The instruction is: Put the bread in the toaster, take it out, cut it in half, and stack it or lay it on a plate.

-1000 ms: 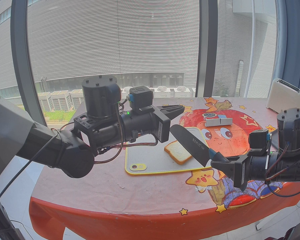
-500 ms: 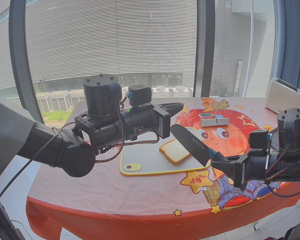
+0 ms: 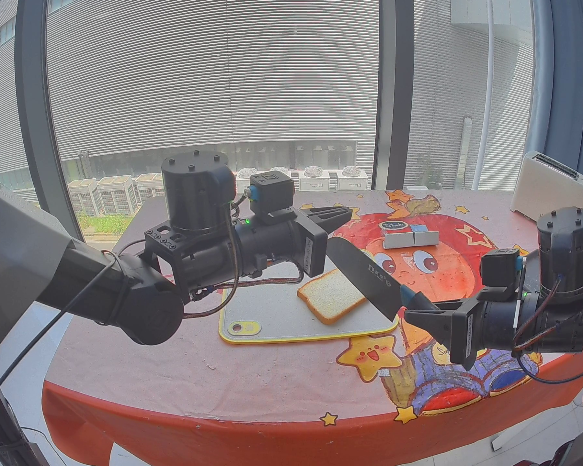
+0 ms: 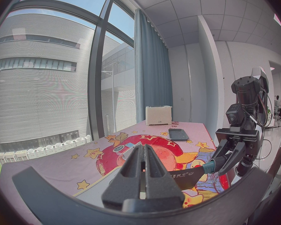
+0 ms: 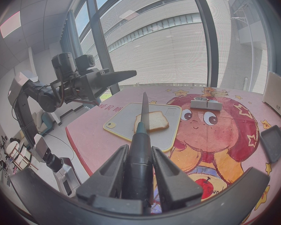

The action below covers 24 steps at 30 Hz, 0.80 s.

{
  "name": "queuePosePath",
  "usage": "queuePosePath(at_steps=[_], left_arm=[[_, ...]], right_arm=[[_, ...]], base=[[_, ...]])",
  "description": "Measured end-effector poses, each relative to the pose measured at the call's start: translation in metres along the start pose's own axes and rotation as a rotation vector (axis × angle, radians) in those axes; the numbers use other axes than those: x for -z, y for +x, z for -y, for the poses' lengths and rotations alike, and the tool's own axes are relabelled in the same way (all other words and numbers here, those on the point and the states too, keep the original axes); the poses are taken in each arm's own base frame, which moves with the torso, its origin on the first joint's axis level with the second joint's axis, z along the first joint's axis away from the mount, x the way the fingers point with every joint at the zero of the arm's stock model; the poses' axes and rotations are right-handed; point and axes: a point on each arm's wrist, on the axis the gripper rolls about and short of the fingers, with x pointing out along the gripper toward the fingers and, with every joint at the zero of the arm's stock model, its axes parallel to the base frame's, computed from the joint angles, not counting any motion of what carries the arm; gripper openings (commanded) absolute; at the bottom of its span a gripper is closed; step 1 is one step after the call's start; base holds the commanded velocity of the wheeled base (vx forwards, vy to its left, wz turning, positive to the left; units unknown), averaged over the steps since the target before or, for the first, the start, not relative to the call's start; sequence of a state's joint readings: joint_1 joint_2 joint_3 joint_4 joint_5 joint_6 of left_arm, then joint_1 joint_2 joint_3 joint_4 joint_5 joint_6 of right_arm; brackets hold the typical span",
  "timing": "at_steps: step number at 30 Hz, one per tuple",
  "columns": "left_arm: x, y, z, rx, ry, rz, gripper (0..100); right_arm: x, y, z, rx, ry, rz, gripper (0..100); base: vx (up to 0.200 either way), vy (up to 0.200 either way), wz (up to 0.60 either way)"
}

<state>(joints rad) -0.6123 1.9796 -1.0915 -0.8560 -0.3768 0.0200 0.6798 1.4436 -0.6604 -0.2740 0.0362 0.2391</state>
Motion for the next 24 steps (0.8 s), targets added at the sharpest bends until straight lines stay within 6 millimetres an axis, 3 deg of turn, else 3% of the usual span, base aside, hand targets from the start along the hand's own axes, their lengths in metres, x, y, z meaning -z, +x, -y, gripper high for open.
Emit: queuePosePath(at_steps=[9, 15, 24], left_arm=[[-0.002, -0.006, -0.024, -0.052, 0.006, 0.012, 0], [-0.015, -0.007, -0.039, -0.071, 0.024, 0.055, 0], [-0.015, 0.001, -0.034, -0.052, 0.031, 0.061, 0]], right_arm=[[-0.003, 0.004, -0.004, -0.005, -0.02, -0.009, 0], [-0.011, 0.01, -0.007, -0.01, -0.025, -0.006, 0], [-0.008, 0.023, -0.003, -0.004, -0.018, -0.041, 0]], base=[[0.0, 0.0, 0.0], [0.0, 0.0, 0.0], [0.0, 0.0, 0.0]])
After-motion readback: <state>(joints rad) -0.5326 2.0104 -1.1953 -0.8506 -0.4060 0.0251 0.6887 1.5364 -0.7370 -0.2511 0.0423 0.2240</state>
